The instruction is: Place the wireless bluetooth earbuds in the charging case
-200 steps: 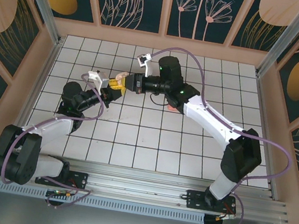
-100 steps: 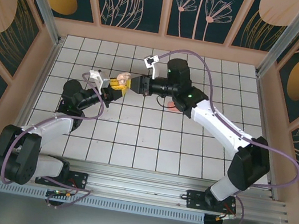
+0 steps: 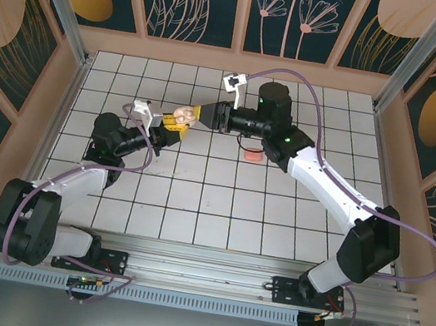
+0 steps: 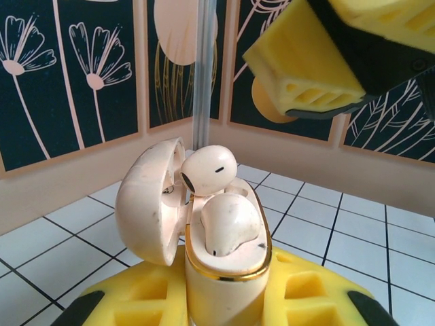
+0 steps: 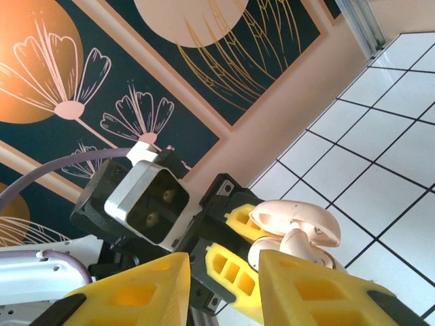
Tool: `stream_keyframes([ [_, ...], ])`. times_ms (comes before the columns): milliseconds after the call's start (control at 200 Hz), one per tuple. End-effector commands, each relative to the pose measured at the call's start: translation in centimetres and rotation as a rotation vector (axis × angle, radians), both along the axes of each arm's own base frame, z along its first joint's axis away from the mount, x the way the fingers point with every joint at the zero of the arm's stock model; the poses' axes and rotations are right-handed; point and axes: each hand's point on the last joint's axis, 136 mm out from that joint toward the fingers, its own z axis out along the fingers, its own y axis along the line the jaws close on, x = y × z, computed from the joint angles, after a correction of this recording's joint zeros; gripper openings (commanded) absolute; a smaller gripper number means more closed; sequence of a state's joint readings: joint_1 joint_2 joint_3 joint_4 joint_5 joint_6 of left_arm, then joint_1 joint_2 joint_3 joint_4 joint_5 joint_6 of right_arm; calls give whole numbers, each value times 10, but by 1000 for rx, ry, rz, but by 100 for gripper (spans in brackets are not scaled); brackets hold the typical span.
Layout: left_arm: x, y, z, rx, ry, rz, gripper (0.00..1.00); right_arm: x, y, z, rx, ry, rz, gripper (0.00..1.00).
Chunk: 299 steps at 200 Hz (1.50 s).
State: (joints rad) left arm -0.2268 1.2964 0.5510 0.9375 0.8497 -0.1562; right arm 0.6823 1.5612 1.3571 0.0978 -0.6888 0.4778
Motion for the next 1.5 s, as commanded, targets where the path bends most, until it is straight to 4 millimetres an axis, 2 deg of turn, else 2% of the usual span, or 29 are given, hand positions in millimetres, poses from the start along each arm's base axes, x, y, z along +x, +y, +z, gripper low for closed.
stream_keyframes([
  [0, -4, -5, 10, 8, -48, -33, 11, 6, 7, 4, 7, -8, 21, 33],
  [260, -4, -6, 9, 10, -44, -37, 12, 7, 15, 0, 1, 4, 61, 31],
  [701, -8, -7, 11, 16, -54, -57, 12, 1, 20, -28, -88, 52, 100, 25],
  [946, -10, -9, 11, 27, -59, -72, 11, -11, 20, -45, -173, 85, 160, 22],
  [1071, -13, -10, 11, 31, -64, -91, 12, -17, 21, -48, -201, 86, 201, 22],
  [1186, -17, -12, 11, 41, -72, -118, 12, -20, 21, -43, -210, 63, 234, 22],
  [1491, -20, -14, 12, 54, -78, -142, 13, -26, 13, -9, -173, -40, 233, 28],
])
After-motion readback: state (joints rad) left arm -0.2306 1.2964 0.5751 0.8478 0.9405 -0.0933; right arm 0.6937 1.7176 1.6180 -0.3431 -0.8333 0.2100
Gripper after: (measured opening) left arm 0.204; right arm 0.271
